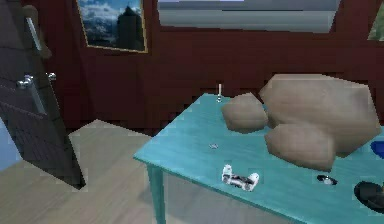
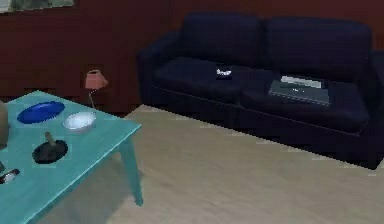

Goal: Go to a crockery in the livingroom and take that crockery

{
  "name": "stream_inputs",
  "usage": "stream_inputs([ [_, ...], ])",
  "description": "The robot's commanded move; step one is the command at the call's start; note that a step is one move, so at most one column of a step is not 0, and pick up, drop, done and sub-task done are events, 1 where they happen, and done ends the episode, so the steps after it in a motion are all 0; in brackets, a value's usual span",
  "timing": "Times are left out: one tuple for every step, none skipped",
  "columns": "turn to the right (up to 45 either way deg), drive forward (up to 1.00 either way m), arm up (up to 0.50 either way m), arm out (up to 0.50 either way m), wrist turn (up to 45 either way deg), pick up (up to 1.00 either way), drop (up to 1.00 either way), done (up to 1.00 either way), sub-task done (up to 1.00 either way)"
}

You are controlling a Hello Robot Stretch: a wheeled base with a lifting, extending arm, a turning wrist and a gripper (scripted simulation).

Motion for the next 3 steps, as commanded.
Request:
stream_inputs([
  [-27.0, 0.00, 0.00, 0.00, 0.0, 0.00, 0.00, 0.00, 0.00],
  [45.0, 0.00, 0.00, 0.00, 0.0, 0.00, 0.00, 0.00, 0.00],
  [45.0, 0.00, 0.00, 0.00, 0.0, 0.00, 0.00, 0.00, 0.00],
])
